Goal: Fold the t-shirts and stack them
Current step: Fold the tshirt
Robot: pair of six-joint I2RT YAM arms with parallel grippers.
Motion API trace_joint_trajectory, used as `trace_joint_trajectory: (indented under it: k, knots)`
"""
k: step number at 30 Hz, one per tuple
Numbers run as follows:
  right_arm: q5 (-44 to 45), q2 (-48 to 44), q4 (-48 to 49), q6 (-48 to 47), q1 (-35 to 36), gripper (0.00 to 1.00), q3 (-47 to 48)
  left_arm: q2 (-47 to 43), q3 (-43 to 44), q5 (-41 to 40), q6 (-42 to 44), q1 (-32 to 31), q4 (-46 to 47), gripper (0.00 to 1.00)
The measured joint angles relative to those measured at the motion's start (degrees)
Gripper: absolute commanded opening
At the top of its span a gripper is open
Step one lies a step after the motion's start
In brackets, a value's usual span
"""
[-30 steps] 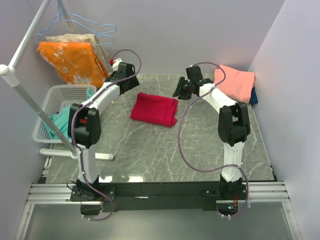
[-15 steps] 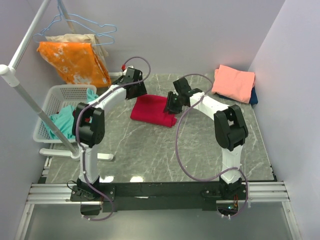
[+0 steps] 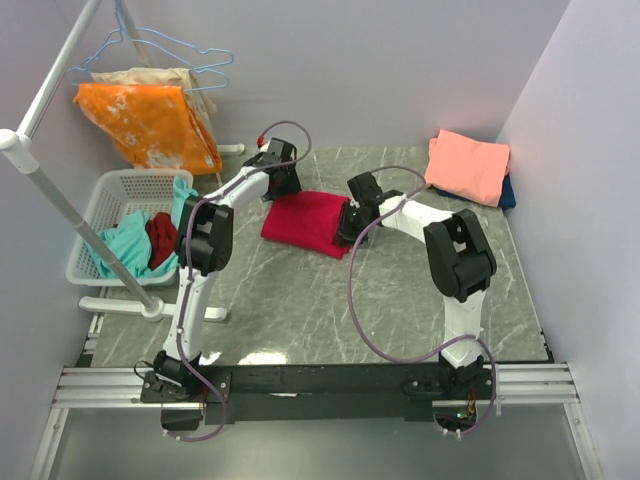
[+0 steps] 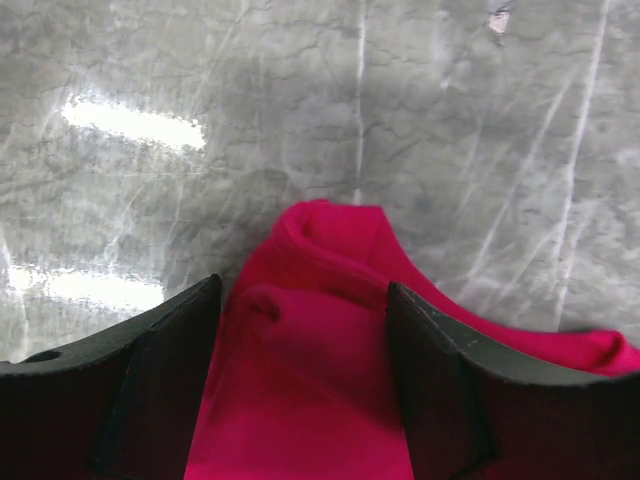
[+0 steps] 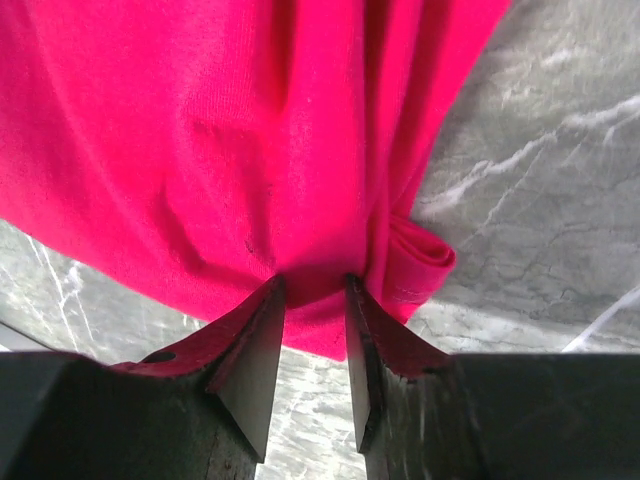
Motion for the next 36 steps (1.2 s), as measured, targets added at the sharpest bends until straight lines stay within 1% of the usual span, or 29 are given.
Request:
trace_joint_trajectory:
  k: [4, 11, 19, 23, 29, 32, 36]
  knots:
    - [0.00, 0.00, 0.39, 0.20, -0.02, 0.37, -0.35, 0.13, 0.17, -1.79, 0.13, 0.02, 0.07, 0.73]
    - [0.42, -0.72, 1.25, 0.26, -0.02, 0.36, -1.77, 1.46, 6.60, -4.96, 0.76, 0.42, -0.48, 0.74]
    - [2.45, -2.84, -0.04, -0.11, 0.00, 0.35, -4.61, 1.31, 7.13, -5.92, 0.96, 2.19, 1.44, 0.74]
    - [3.54, -4.57, -1.01, -0.13, 0.00, 0.35, -5.64, -0.87, 4.63, -4.90, 0.96, 3.23, 2.21, 0.73]
    - [5.64, -10.71, -2.25, -0.11, 0.00, 0.36, -6.12, -8.39, -2.78, -2.25, 1.20, 3.06, 2.47, 0.73]
    - [6.27, -11.65, -2.82, -0.17, -0.02, 0.36, -2.97, -10.67, -4.13, -1.20, 2.45, 1.79, 2.32, 0.72]
    - [6.47, -8.74, -3.54, -0.55, -0.17, 0.34, 5.18, -11.43, -4.70, 0.50, 3.10, -0.13, 1.92, 0.70]
